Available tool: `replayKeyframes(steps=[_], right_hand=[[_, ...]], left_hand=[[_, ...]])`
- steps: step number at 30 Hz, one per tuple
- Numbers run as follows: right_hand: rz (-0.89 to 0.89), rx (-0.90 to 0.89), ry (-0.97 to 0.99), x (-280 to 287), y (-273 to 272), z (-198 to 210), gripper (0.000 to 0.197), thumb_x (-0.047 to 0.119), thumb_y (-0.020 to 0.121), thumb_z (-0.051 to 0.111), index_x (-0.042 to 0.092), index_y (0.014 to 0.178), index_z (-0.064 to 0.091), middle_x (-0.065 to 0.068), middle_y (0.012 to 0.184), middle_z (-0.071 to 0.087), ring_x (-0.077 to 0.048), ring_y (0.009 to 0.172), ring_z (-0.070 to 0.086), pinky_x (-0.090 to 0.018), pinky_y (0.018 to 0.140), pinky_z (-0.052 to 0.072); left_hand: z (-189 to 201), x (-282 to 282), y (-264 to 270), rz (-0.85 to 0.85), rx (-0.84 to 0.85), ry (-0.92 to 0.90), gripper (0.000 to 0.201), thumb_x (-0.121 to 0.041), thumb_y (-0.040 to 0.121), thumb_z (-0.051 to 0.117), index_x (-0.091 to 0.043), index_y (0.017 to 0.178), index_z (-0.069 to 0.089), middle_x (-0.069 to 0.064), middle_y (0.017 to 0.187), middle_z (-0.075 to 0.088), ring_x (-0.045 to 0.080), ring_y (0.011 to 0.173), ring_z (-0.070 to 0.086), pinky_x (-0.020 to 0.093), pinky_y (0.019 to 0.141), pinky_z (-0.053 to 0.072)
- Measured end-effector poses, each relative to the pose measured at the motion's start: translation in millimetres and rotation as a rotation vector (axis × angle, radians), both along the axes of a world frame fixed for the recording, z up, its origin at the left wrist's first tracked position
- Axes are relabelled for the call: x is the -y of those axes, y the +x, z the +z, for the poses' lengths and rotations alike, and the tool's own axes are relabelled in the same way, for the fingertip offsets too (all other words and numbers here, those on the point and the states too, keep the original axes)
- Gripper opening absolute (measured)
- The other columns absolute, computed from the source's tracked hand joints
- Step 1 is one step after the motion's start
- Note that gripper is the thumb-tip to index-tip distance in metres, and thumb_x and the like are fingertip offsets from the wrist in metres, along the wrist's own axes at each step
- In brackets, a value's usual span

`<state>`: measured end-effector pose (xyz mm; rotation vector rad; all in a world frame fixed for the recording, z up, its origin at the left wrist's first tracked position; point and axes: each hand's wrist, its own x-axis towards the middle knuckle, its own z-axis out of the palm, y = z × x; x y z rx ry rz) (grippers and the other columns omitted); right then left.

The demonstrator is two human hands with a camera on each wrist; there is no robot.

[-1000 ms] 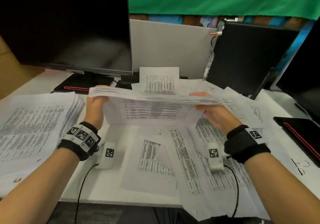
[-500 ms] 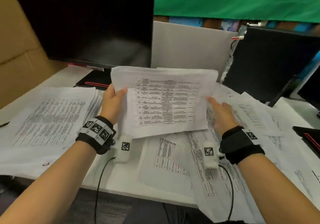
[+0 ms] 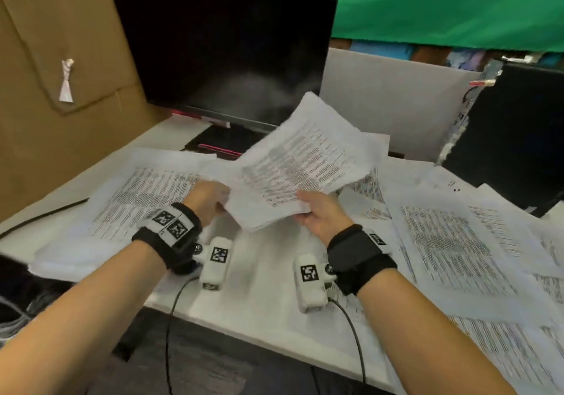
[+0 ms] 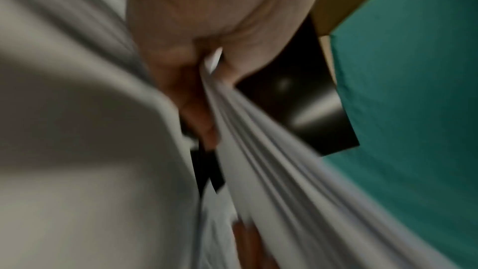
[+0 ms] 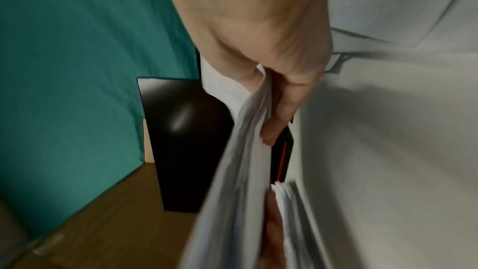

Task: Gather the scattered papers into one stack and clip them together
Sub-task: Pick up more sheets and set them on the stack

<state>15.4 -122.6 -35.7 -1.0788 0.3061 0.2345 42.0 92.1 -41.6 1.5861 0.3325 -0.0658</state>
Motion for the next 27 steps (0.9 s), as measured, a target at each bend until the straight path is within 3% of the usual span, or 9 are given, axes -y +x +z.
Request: replayKeyframes(steps=[3, 5, 7, 11, 16, 19, 22, 24, 27], right_hand=[[-0.047, -0.089, -0.109, 6, 3, -15, 0.016, -0.01, 0.094, 0.052, 0.004, 0.094, 0.06, -0.013, 0.09, 0.065, -0.024, 0.078, 0.063, -0.03, 0.055, 0.059], [-0.06, -0.163, -0.134, 16, 2, -26, 0.011, -0.006, 0.096, 0.053, 0.002, 0.09, 0.059, -0.014, 0.086, 0.063, -0.023, 0.074, 0.062, -0.031, 0.058, 0.059], [-0.097, -0.175, -0.129, 22, 0, -32, 0.008, -0.002, 0.098, 0.051, 0.0, 0.098, 0.059, -0.016, 0.089, 0.066, -0.027, 0.077, 0.064, -0.037, 0.068, 0.059], [-0.086, -0.102, -0.212, 26, -2, -23, 0.02, 0.0, 0.101, 0.047, -0.002, 0.118, 0.056, -0.021, 0.109, 0.067, -0.035, 0.096, 0.065, -0.048, 0.087, 0.052], [-0.024, -0.098, -0.282, 27, -1, 7, 0.034, 0.013, 0.102, 0.05, -0.003, 0.132, 0.052, -0.013, 0.108, 0.068, -0.025, 0.09, 0.067, -0.033, 0.064, 0.059], [0.116, -0.08, -0.306, 16, -3, 12, 0.047, 0.024, 0.101, 0.054, -0.001, 0.14, 0.047, -0.01, 0.111, 0.066, -0.023, 0.094, 0.066, -0.028, 0.067, 0.053], [0.196, -0.066, -0.361, -2, -7, 5, 0.041, 0.021, 0.102, 0.051, -0.003, 0.135, 0.052, -0.012, 0.121, 0.065, -0.022, 0.096, 0.067, -0.025, 0.07, 0.056], [0.218, -0.061, -0.357, -17, -9, -7, 0.04, 0.017, 0.101, 0.052, -0.001, 0.137, 0.051, -0.014, 0.127, 0.064, -0.027, 0.103, 0.067, -0.038, 0.085, 0.058], [0.307, -0.06, -0.382, -31, -7, -22, 0.042, 0.02, 0.1, 0.054, 0.001, 0.138, 0.05, -0.014, 0.135, 0.06, -0.03, 0.121, 0.059, -0.047, 0.106, 0.046]], left_hand=[[17, -66, 6, 0.1, 0.084, 0.44, 0.008, -0.013, 0.083, 0.055, -0.006, 0.086, 0.06, 0.019, 0.092, 0.058, 0.029, 0.089, 0.057, 0.034, 0.081, 0.048], [23, -118, 12, 0.273, -0.035, 0.748, 0.04, -0.019, 0.088, 0.055, 0.001, 0.122, 0.05, 0.023, 0.119, 0.055, 0.038, 0.11, 0.054, 0.042, 0.094, 0.044], [17, -160, 8, 0.303, -0.268, 0.906, 0.055, -0.023, 0.092, 0.053, 0.004, 0.137, 0.037, 0.028, 0.136, 0.044, 0.042, 0.124, 0.045, 0.046, 0.102, 0.038], [-1, -185, 1, 0.039, -0.423, 0.944, 0.043, -0.023, 0.1, 0.04, 0.011, 0.125, 0.051, 0.028, 0.133, 0.05, 0.043, 0.123, 0.046, 0.044, 0.104, 0.037], [-8, -162, 3, -0.044, -0.392, 0.965, 0.046, -0.031, 0.097, 0.044, -0.003, 0.133, 0.047, 0.02, 0.143, 0.043, 0.037, 0.128, 0.042, 0.042, 0.108, 0.034], [-1, -122, -9, -0.105, -0.381, 0.679, 0.042, -0.025, 0.101, 0.04, -0.008, 0.14, 0.04, 0.011, 0.152, 0.031, 0.028, 0.137, 0.032, 0.039, 0.111, 0.027], [2, -102, -10, -0.092, -0.402, 0.414, 0.021, -0.022, 0.098, 0.043, -0.008, 0.109, 0.055, 0.015, 0.115, 0.048, 0.031, 0.105, 0.05, 0.042, 0.089, 0.037], [11, -103, -12, -0.069, -0.387, 0.379, 0.019, -0.024, 0.097, 0.043, -0.009, 0.091, 0.054, 0.011, 0.104, 0.043, 0.033, 0.089, 0.052, 0.046, 0.089, 0.039], [24, -103, -13, -0.068, -0.379, 0.398, 0.033, -0.032, 0.1, 0.042, -0.009, 0.119, 0.055, 0.012, 0.124, 0.043, 0.033, 0.112, 0.045, 0.055, 0.105, 0.029]])
